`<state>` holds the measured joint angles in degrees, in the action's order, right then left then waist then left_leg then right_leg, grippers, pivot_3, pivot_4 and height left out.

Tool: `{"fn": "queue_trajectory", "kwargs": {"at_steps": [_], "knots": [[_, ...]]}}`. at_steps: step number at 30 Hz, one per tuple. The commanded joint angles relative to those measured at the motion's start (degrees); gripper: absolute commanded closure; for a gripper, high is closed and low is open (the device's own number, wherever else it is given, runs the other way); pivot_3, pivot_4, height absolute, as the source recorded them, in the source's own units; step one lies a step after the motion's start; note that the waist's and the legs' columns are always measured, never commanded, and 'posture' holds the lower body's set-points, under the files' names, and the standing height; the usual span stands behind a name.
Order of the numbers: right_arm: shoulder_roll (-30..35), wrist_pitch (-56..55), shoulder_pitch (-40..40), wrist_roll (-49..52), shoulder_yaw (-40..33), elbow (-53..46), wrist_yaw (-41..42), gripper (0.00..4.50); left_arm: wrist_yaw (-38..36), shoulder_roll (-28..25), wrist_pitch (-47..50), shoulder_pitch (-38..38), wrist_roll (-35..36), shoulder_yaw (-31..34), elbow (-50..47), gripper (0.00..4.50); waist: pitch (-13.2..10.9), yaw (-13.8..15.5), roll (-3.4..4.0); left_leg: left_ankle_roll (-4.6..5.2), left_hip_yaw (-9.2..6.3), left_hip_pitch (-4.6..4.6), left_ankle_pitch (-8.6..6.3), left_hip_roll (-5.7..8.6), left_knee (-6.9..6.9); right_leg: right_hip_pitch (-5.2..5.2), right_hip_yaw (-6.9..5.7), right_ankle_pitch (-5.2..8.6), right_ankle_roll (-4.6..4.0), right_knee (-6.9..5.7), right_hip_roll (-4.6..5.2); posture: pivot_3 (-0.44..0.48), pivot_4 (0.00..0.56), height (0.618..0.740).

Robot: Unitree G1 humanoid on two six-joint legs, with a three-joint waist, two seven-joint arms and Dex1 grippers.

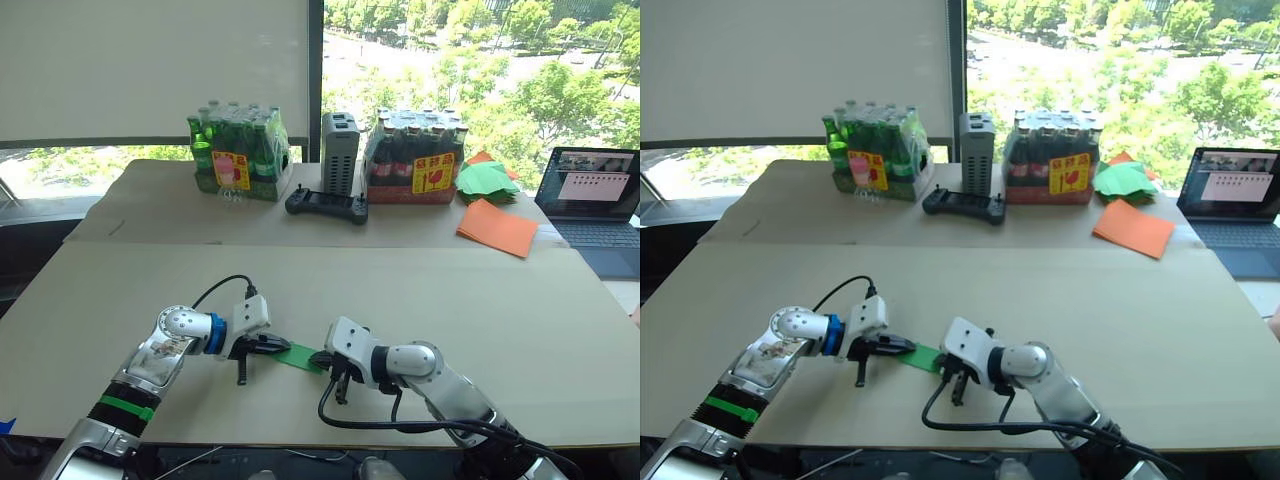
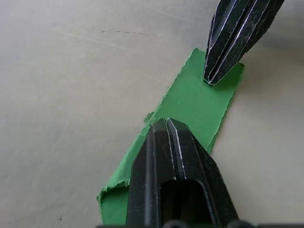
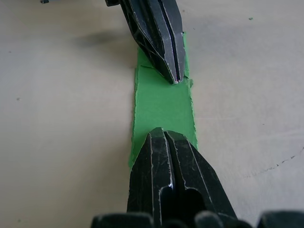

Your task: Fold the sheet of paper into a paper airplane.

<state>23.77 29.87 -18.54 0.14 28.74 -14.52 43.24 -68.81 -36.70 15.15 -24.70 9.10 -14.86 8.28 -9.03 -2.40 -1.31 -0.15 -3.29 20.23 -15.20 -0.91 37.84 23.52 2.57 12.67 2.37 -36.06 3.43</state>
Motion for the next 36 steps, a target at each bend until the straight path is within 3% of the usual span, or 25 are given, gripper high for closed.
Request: {"fn": "queue_trajectory", "kwargs": {"at_steps": [1,11,36], "knots": [[1.48,2.26,1.28,-2.04,1.93,2.08,0.32,4.48,-0.4,1.17,1.16,-1.02,-0.6,-1.67,-1.12,4.5,0.0,0.11,0.0,0.0,0.0,0.01,0.0,0.0,0.0,0.0,0.0,0.0,0.0,0.01,0.0,0.0,0.15,0.74],[0.97,3.45,1.02,-2.63,2.82,2.46,0.1,4.48,-1.52,3.96,0.01,-3.14,-3.46,-6.21,1.88,4.5,0.0,0.11,-0.01,0.0,0.0,0.0,0.0,0.01,0.0,-0.04,0.0,0.0,0.0,0.03,0.0,0.0,0.15,0.74],[0.69,3.2,0.2,-2.98,3.77,3.26,-0.17,4.48,-2.18,-2.46,-5.59,-2.67,-6.89,-4.26,13.08,4.5,0.08,-0.29,0.03,0.02,0.0,-0.34,-0.01,-0.03,-0.04,-0.29,0.0,0.03,0.0,0.02,-0.03,0.0,0.15,0.74]]}}
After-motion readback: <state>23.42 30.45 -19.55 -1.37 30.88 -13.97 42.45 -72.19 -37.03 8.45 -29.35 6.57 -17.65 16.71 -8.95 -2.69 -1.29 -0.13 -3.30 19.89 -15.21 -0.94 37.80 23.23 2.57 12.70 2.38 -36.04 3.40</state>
